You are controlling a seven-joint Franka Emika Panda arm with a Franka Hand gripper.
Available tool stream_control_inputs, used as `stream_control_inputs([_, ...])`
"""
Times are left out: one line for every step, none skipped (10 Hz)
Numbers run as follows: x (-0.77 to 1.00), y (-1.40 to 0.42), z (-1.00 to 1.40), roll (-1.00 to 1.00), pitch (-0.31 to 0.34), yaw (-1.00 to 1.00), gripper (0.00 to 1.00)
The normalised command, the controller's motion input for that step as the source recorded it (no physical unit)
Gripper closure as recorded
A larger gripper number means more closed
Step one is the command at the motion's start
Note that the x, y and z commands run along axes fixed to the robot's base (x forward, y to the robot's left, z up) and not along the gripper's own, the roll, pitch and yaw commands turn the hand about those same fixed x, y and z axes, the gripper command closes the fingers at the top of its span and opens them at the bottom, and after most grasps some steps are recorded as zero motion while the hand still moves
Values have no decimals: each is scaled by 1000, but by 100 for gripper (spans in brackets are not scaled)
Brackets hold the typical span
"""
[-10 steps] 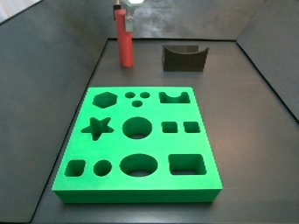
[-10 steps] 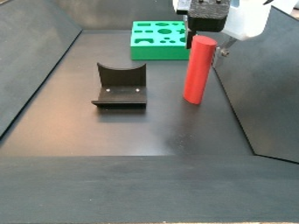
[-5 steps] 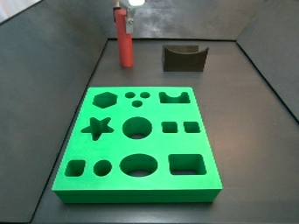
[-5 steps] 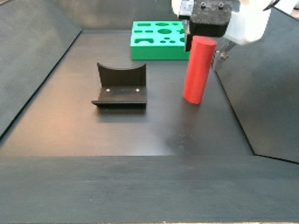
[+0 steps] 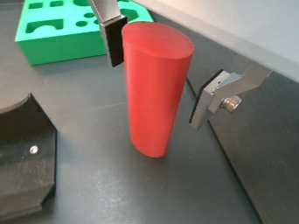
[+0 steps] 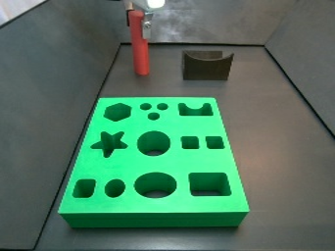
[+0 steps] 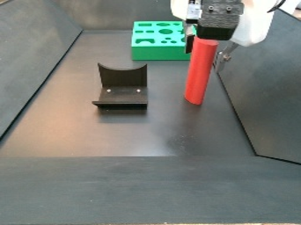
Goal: Pick up the oval object. Move up. Move to above the board. Insert the oval object.
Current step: Pick up the oval object.
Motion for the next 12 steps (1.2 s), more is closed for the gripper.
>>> stream_control_inputs([0, 0, 0, 0, 0, 0, 0])
stream_control_inputs([0, 0, 0, 0, 0, 0, 100])
stream_control_inputs([0, 0, 0, 0, 0, 0, 100])
stream_control_inputs([0, 0, 0, 0, 0, 0, 100])
stream_control_inputs([0, 0, 0, 0, 0, 0, 100])
stream_control_inputs([0, 0, 0, 0, 0, 0, 100])
stream_control_inputs([0, 0, 0, 0, 0, 0, 100])
stream_control_inputs([0, 0, 0, 0, 0, 0, 100])
stream_control_inputs([0, 0, 0, 0, 0, 0, 100])
stream_control_inputs([0, 0, 0, 0, 0, 0, 100])
stream_control_inputs([0, 0, 0, 0, 0, 0, 100])
stream_control_inputs([0, 0, 0, 0, 0, 0, 100])
